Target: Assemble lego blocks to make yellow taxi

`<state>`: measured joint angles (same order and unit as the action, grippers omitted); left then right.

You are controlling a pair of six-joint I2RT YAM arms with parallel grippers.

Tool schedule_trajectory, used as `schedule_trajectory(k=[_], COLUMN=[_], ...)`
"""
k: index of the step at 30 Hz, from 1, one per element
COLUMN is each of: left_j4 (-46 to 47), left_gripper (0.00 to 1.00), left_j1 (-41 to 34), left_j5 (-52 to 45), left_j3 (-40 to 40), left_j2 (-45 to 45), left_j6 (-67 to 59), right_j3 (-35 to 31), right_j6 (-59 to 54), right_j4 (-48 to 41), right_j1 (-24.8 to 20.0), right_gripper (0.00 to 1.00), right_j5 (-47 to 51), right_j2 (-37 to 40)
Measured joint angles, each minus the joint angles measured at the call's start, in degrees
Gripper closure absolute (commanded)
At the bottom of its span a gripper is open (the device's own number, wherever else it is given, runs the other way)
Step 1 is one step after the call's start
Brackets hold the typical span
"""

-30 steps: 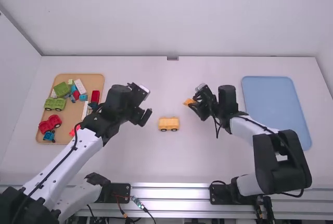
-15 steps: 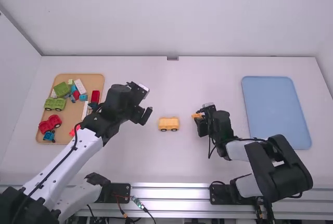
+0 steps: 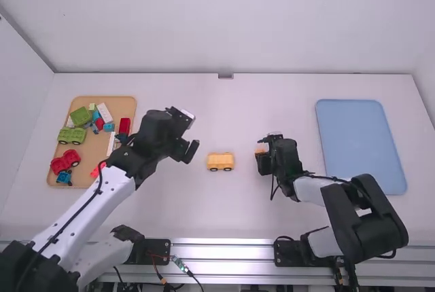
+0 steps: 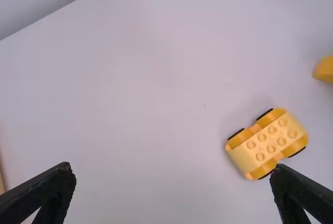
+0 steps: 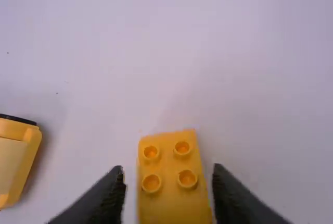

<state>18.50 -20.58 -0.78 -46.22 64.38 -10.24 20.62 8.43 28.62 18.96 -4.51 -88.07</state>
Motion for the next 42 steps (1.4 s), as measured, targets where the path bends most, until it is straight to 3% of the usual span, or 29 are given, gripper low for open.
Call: schedule_trajectory(k=[10, 16, 21, 26, 30, 35, 42], left_j4=[-0.1, 0.1, 0.2, 0.3, 0.3, 0.3, 0.3], left_gripper=[0.01, 0.01, 0.01, 0.01, 0.01, 0.01, 0.01], left_j1=[0.0, 0.0, 0.0, 0.0, 0.0, 0.0, 0.0], left_j5=[0.0, 0.0, 0.0, 0.8, 1.1, 1.5, 1.5], left_j3=[0.0, 0.0, 0.0, 0.0, 0.0, 0.0, 0.0], left_j2=[0.9, 0.9, 0.9, 0.9, 0.9, 0.9, 0.9], left_j6=[0.0, -0.9, -1.6, -1.6, -1.6, -1.6, -1.6], right_j3=[0.5, 6.7, 10.1, 9.2, 3.8, -2.7, -4.3], right_j6=[-1.5, -9.5, -16.1, -21.6, -25.6, -27.2, -29.1], right_j4=[-2.5, -16.0, -17.1, -13.2, -2.3, 4.9, 5.7], right_j1=[0.0, 0.0, -0.3, -2.8, -7.3, -10.8, -11.8], right_gripper=[0.01, 0.01, 0.01, 0.01, 0.01, 0.01, 0.00], right_j5=[0.0, -0.2, -1.2, -4.7, -10.6, -15.0, -17.8], right_j2=[0.0, 0.0, 0.0, 0.0, 0.0, 0.0, 0.0])
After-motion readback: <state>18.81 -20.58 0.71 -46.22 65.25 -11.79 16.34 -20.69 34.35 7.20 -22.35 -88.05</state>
